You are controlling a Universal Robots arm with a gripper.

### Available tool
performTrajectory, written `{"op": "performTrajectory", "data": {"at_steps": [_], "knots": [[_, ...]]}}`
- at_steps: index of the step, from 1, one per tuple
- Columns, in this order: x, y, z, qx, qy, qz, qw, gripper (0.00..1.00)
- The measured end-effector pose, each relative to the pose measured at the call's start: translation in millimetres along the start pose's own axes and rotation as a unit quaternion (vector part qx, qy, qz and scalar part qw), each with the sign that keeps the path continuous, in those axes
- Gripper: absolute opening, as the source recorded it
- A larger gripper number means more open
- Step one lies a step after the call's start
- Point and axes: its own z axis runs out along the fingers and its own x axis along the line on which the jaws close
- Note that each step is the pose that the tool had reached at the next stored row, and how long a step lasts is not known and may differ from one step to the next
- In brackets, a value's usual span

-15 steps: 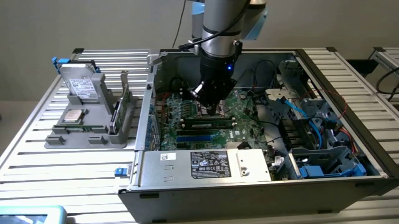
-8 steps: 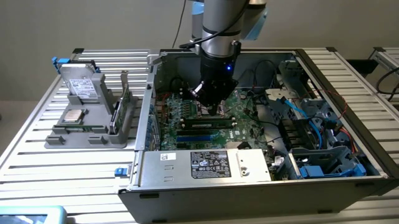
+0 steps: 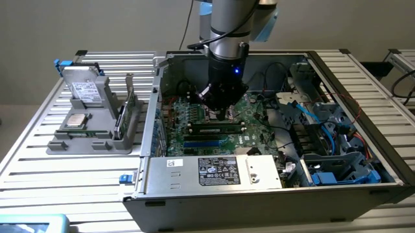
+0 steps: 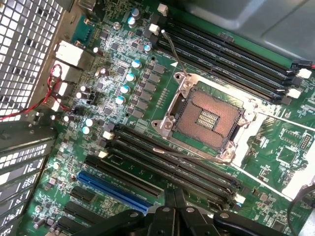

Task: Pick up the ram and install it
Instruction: 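Press down the ram until it locks into place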

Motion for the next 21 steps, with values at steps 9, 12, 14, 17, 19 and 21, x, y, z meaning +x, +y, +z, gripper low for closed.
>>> {"op": "performTrajectory", "data": {"at_steps": [9,12,14,17,19,21], "knots": [[0.0,0.0,0.0,0.0049,0.0059,0.042,0.9991,0.11],[-0.1,0.0,0.0,0.0077,0.0072,0.054,0.9985,0.11],[0.0,0.0,0.1,0.0096,0.0079,0.061,0.9980,0.11],[0.0,0.0,0.0,0.0124,0.0086,0.073,0.9973,0.11],[0.0,0.0,0.0,0.0134,0.0089,0.079,0.9968,0.11],[0.0,0.0,0.0,0.0141,0.0092,0.085,0.9962,0.11]]}}
